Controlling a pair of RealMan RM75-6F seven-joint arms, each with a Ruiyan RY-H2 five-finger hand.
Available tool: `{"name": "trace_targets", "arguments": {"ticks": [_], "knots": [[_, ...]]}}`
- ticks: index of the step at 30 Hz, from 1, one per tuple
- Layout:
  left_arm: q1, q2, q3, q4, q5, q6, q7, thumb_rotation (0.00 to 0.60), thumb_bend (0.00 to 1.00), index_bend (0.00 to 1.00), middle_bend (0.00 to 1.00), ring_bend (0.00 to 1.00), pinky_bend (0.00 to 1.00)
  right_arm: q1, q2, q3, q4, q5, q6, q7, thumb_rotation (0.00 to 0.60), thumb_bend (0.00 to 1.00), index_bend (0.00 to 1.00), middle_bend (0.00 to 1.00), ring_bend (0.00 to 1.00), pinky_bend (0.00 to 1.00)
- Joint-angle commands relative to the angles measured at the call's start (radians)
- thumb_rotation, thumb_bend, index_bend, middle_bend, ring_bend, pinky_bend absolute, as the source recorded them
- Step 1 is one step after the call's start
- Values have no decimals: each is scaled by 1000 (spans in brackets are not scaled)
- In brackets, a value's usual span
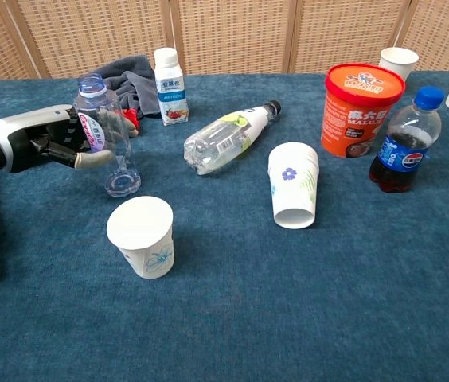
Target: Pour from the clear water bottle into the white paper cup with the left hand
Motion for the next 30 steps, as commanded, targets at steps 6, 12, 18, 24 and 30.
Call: {"name": "trace_targets", "arguments": {"ticks": [6,12,18,24,30], "knots": [[6,-3,8,12,8,19,14,600,447,127,98,83,90,-2,2,0,-5,-6,6,-2,600,451,0,41,0,0],[10,-2,12,14,8,25,12,600,432,22,5,5,59,-3,3,-2,-9,-10,7,-3,600,451,0,42,0,0],[13,3,22,15,20,37,12,569,396,0,0,0,10,-2,4,-2,-12,-14,9,-5,600,453,0,42,0,0],[14,16,34,8,34,48,14,490,341,0,0,0,0,-1,5,-3,-16,-19,8,-3,600,455,0,44,0,0],[18,37,37,-12,42,68,27,467,318,0,0,0,0,1,7,-3,-19,-24,9,-4,600,454,0,44,0,0]]}}
